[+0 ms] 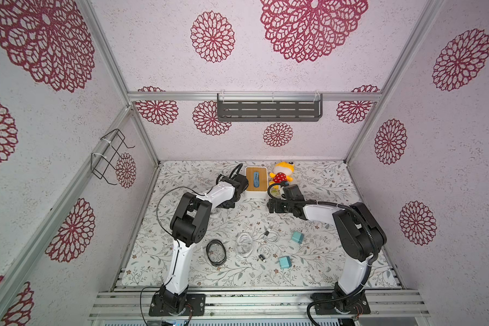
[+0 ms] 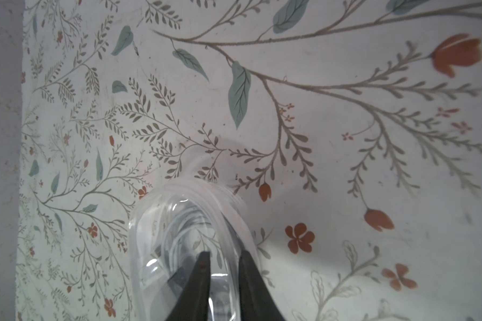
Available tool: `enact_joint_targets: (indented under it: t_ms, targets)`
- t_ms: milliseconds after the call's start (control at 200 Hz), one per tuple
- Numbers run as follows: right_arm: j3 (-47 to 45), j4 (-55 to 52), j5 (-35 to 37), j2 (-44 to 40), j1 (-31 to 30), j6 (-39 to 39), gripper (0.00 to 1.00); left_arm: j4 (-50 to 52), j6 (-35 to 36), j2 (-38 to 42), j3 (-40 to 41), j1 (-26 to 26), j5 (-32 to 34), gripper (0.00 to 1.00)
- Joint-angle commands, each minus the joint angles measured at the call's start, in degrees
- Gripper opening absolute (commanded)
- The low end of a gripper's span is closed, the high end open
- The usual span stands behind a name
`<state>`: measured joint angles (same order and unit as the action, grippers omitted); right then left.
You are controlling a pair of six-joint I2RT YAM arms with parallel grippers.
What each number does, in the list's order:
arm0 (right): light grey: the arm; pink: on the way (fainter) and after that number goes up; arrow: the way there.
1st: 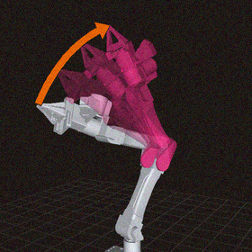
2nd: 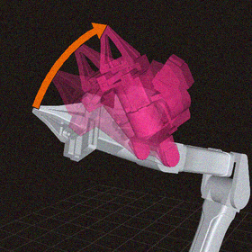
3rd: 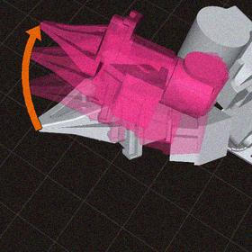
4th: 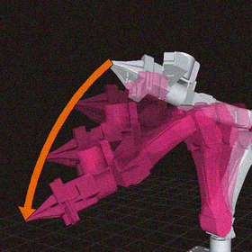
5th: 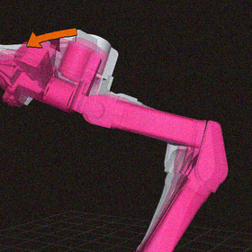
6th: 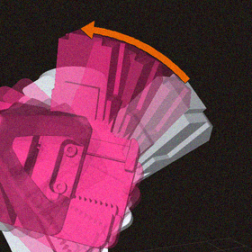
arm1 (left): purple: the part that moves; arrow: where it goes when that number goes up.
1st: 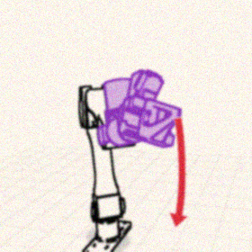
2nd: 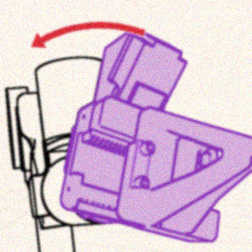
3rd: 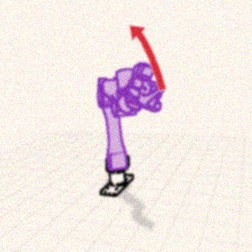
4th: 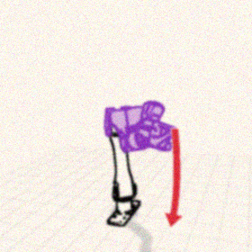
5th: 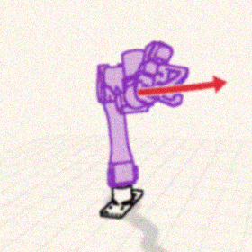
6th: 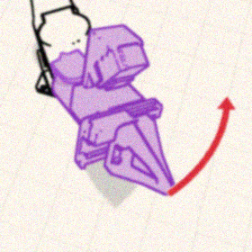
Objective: Pack away charging kits
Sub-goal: Pick up the storage bag at the center of the board.
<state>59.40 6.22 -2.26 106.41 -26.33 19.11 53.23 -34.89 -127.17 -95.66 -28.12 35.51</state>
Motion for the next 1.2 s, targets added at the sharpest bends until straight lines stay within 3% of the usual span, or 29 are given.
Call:
enact_joint_targets:
  t_ms: [0,40,180,235,460,635,971,1196]
  targets:
    - [-0.2,1.3,-0.8,0.1,0.2,0.5,0.99,2.2,-0.6,-1.3,-1.2,0.7,1.6,0.18]
    - [-0.2,1.3,-0.8,0.2,0.2,0.5,0.99,2.4,-0.7,-1.7,-1.4,0.9,1.4,0.2]
    - [-0.2,1.4,-1.1,0.4,0.1,0.5,0.99,4.2,-1.7,-2.2,-2.2,1.0,2.4,0.44]
    - [-0.1,1.5,-1.2,0.5,0.2,0.6,0.99,4.8,-1.9,-2.4,-2.3,1.0,3.3,0.47]
    - [0.0,1.5,-1.3,0.7,0.2,0.6,0.99,6.3,-2.1,-4.5,-4.0,1.2,3.5,0.15]
    - [0.1,1.8,-1.6,1.2,0.2,0.6,0.99,3.6,-1.5,-1.6,-1.8,1.2,2.5,0.0]
    - [0.0,1.3,-4.1,1.2,-1.6,2.1,0.98,-9.2,-0.1,12.5,9.7,1.1,-4.4,0.0]
    - [0.4,-4.0,4.0,0.2,-5.1,3.5,0.92,-18.7,2.3,20.3,16.6,1.0,-14.1,0.0]
